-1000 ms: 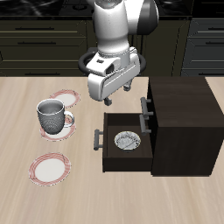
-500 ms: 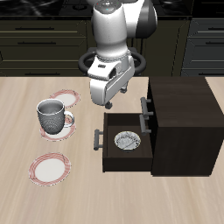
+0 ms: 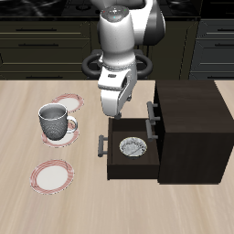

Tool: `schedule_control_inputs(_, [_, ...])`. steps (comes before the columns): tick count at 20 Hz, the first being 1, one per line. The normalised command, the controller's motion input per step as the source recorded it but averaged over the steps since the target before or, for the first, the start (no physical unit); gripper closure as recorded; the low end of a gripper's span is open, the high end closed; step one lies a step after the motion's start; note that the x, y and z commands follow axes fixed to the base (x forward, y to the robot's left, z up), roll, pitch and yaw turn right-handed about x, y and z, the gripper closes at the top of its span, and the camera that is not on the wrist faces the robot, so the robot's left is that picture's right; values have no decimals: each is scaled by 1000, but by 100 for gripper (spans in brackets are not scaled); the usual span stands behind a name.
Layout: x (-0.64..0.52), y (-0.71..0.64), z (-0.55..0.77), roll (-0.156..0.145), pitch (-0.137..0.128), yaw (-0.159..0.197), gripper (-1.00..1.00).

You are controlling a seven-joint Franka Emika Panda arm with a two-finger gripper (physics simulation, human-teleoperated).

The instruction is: Place the bowl on top of the cabinet

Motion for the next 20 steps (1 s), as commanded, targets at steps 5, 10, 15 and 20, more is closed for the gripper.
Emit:
schedule_control_inputs(5, [5,40,-121,-3,-19,151,-100])
schedule_control_inputs(10, [-35,-44,-37,4,-7,70,-100])
schedule_control_inputs(15, [59,-35,-66,-17,-33,70,-100])
schedule_control_inputs(20, [24,-4,-150,-7,-10,46,-100])
